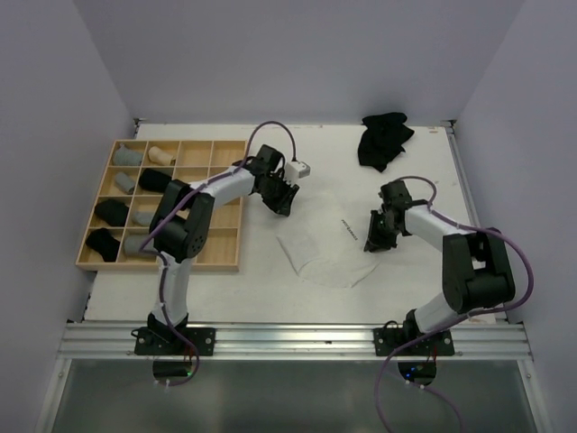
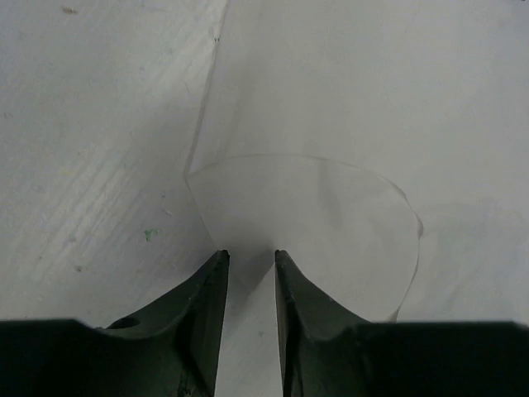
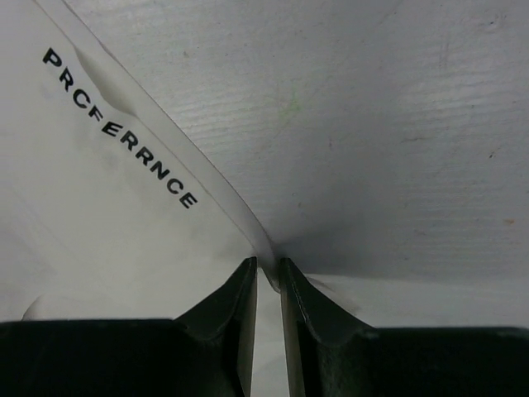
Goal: Roll the underwear
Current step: Flatten the underwear
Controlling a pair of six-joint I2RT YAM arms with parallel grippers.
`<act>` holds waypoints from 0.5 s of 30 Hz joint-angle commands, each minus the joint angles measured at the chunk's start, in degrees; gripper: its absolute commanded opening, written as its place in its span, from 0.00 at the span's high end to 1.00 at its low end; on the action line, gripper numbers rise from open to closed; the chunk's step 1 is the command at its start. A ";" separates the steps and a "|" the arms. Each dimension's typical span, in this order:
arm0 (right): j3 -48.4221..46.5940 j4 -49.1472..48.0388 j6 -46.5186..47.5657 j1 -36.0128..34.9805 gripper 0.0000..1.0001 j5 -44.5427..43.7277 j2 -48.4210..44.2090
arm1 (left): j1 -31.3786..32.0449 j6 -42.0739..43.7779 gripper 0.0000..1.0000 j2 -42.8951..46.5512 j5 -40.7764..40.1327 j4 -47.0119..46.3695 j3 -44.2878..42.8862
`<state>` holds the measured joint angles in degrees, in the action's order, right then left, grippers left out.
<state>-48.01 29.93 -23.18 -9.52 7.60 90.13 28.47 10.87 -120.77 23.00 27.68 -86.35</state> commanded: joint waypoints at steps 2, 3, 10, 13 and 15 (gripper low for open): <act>4.94 1.36 -2.04 -2.17 0.78 0.66 -0.38 | 1.41 -1.38 0.74 -6.49 -3.14 0.44 -3.30; 5.29 1.36 -2.39 -2.69 0.78 1.01 -0.91 | 1.41 -1.64 0.81 -7.37 -3.49 0.44 -4.09; 8.54 0.31 -8.63 -8.05 0.78 4.79 -6.71 | 1.33 0.02 1.00 -14.39 -3.41 0.62 -13.57; 8.29 -1.28 -9.69 -11.04 0.78 7.95 -7.33 | 1.59 1.78 1.00 -17.99 -0.95 1.58 -20.25; 7.49 -2.24 -10.48 -12.79 0.78 9.27 -7.33 | 1.59 3.09 1.00 -19.76 1.59 2.20 -24.81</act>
<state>-40.56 28.75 -30.92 -20.23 13.32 83.37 29.78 10.72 -134.87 23.81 26.83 -106.89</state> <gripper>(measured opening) 0.221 0.005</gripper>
